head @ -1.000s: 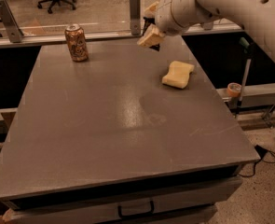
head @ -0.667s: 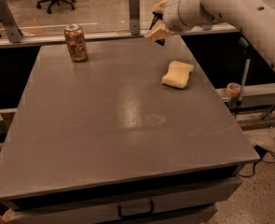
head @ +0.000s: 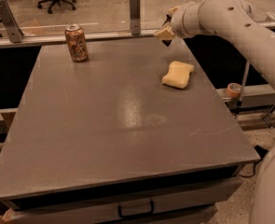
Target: Move rxbar chocolate near sponge
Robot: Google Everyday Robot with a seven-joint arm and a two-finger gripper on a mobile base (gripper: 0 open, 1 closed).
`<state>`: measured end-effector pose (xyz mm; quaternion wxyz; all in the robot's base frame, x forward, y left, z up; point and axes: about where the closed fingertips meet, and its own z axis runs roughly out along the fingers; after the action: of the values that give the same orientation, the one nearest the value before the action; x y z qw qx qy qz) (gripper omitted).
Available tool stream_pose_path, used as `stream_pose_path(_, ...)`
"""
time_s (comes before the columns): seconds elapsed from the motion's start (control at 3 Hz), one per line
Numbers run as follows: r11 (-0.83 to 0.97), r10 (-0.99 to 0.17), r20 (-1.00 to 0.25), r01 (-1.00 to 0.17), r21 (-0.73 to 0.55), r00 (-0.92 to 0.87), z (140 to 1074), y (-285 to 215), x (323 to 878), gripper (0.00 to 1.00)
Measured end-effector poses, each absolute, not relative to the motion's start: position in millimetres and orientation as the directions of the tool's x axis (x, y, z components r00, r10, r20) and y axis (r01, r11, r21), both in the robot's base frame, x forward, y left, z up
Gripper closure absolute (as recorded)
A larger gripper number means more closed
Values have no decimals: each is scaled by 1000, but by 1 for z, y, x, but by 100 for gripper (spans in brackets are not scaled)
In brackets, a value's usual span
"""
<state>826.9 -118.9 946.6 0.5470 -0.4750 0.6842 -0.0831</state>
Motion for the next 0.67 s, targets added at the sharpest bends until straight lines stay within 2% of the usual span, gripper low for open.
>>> stream_pose_path(0.67,659,-697,-705,-505,-557,-133,915,-129,822,100)
